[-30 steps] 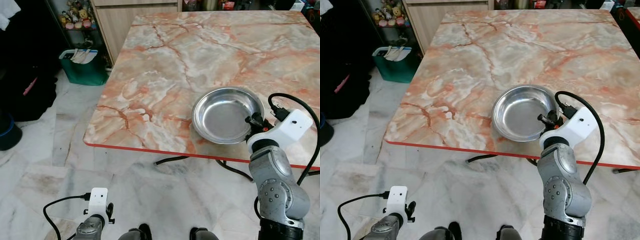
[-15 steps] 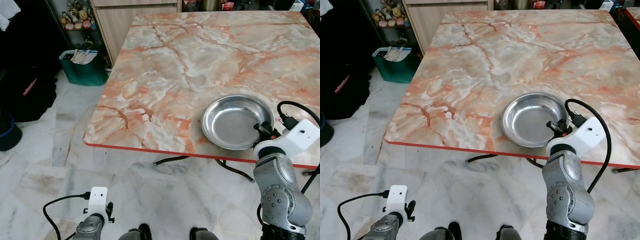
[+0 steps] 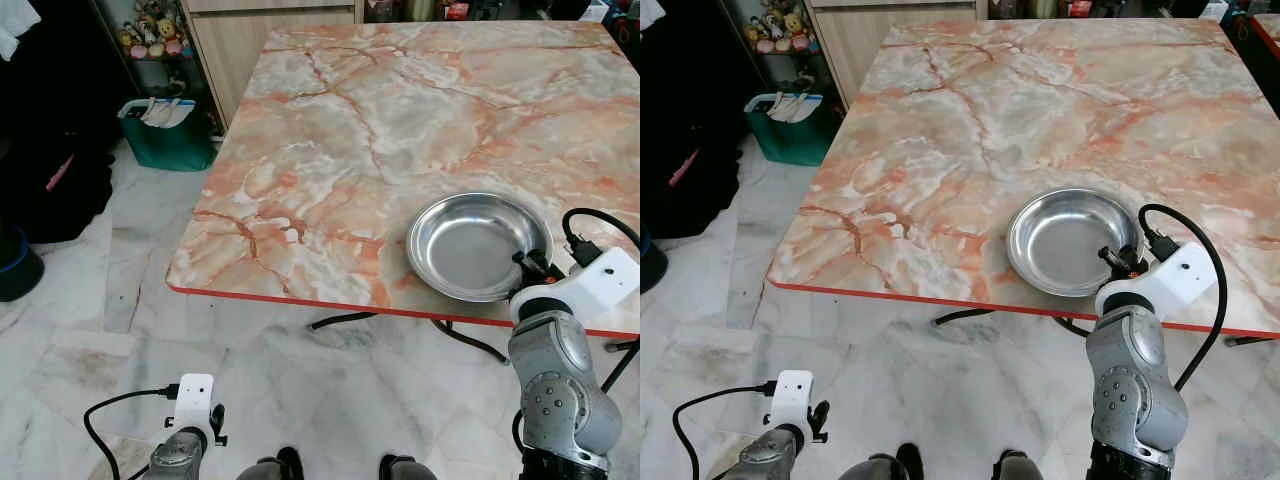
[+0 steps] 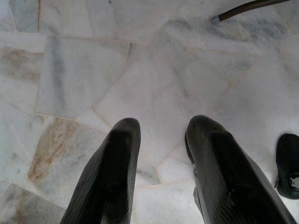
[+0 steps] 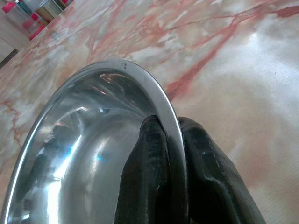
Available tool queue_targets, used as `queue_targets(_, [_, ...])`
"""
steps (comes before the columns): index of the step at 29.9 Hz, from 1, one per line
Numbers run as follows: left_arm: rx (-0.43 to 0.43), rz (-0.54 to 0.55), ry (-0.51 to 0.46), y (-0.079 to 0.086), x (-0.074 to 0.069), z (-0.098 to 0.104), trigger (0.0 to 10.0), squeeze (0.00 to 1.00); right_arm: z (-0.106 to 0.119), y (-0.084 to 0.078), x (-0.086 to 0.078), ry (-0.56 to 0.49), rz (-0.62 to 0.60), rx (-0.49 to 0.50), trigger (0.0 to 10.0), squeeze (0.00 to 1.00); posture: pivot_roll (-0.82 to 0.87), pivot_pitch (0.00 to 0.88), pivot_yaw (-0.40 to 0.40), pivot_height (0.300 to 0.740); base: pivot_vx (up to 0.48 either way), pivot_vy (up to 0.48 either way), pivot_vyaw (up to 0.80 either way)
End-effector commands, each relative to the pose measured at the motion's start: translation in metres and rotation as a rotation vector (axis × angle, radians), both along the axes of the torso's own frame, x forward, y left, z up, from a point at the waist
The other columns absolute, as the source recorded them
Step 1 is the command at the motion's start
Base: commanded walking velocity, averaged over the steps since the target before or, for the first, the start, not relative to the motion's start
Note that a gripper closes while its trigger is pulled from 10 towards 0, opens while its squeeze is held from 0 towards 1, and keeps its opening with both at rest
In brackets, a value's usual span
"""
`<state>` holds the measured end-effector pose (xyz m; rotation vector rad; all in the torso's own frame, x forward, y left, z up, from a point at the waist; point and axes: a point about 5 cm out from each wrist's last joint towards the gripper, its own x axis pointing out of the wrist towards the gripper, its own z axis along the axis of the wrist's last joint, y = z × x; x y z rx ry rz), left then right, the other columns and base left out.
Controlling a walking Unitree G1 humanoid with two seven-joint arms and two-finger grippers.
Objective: Setting the table
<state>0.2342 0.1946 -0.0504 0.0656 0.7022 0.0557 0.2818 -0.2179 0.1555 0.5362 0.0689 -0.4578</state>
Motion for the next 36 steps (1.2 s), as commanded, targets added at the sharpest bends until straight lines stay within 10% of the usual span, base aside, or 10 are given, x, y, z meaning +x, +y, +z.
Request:
queue_targets(1, [0.000,0.025,0.051,0.008,-0.011,-0.007,10.0,0.00,-0.016,-0.001,-0.002,0.086,-0.016,0.009,10.0,1.00,-0.10,0.204,0.083,0.740,0.000,0.000,0.00])
queue_targets(14, [0.001,0.032,0.052,0.010,-0.012,-0.007,10.0,0.00,-0.015,-0.001,-0.001,0.077,-0.019,0.004,10.0,0.91,-0.09,0.199,0.082,0.740,0.000,0.000,0.00])
queue_targets(15, [0.000,0.034,0.051,0.010,-0.012,-0.007,10.0,0.00,-0.011,0.001,0.000,0.053,-0.001,-0.008,10.0,0.23,-0.09,0.198,0.082,0.740,0.000,0.000,0.00])
queue_targets(16, [0.000,0.035,0.050,0.010,-0.011,-0.007,10.0,0.00,-0.009,0.002,0.001,0.040,0.010,-0.012,10.0,0.23,-0.09,0.198,0.082,0.740,0.000,0.000,0.00])
queue_targets(17, [0.000,0.035,0.049,0.010,-0.011,-0.007,10.0,0.00,-0.007,0.003,0.002,0.029,0.021,-0.013,10.0,0.00,-0.09,0.198,0.082,0.740,0.000,0.000,0.00])
queue_targets(36, [-0.026,0.055,0.076,0.017,-0.019,-0.011,10.0,0.00,0.007,0.011,0.006,-0.039,0.062,-0.001,10.0,0.00,-0.09,0.199,0.082,0.740,0.000,0.000,0.00])
